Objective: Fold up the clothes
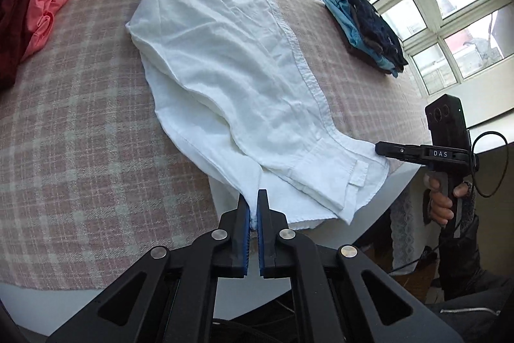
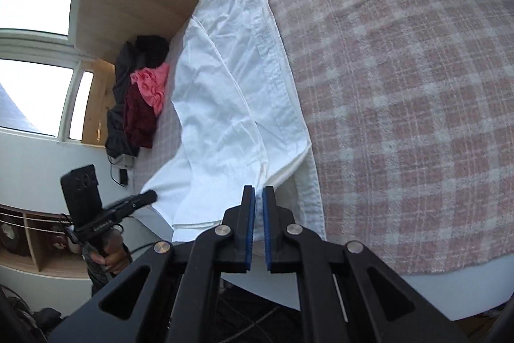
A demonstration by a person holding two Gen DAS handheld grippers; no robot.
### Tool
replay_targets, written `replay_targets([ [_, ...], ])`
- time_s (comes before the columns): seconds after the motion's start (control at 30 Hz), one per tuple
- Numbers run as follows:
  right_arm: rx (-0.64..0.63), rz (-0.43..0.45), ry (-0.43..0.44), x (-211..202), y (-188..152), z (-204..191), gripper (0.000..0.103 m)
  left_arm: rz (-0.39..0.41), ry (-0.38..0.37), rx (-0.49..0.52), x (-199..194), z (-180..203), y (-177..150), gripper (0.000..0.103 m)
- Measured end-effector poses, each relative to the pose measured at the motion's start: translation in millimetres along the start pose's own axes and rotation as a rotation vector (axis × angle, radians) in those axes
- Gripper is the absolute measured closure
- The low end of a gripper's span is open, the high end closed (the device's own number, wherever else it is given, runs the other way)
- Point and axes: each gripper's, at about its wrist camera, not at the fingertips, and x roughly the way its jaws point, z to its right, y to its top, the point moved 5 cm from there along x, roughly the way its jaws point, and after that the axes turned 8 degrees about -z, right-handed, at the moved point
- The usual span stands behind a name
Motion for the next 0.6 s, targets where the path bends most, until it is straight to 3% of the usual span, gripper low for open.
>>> replay_targets([
  [0.07, -0.033, -0.019, -0.163, 12.4, -8.3, 7.2, 0.095, -0.031, 0.002, 0.016, 11.5, 0.0, -2.4, 0.100],
  [0.13, -0.068, -0.028, -0.289, 24.9, -17.1, 12.1, 0.092, -0.047, 0.049, 0.030, 21.4, -2.0, -5.4, 0.100],
  [0.17, -0.071, -0.047, -0.325, 33.5, -19.7, 12.4, 0.085, -0.056, 0.073, 0.036, 26.2, -3.0, -6.9, 0.100],
  [0.2, -0.073, -0.059, -0.347, 40.6, -22.1, 11.8, 0.077, -0.059, 0.090, 0.034, 28.7, -5.9, -9.6, 0.100],
  [0.33, -0.101, -0.040, -0.389, 52.9, -30.6, 2.8, 0.070, -0.054, 0.142, -0.013, 33.0, -15.5, -14.8, 0.094],
  [0.4, -0.130, -0.035, -0.429, 56.3, -33.0, -1.8, 0.066, -0.064, 0.191, -0.045, 36.1, -22.5, -17.4, 0.076],
  [0.47, -0.160, -0.046, -0.481, 60.5, -34.3, -5.9, 0.066, -0.087, 0.166, -0.066, 41.4, -23.4, -19.9, 0.075],
  [0.6, -0.270, -0.062, -0.631, 74.8, -40.7, -18.7, 0.068, -0.122, 0.211, -0.008, 58.7, -6.1, -26.4, 0.075],
])
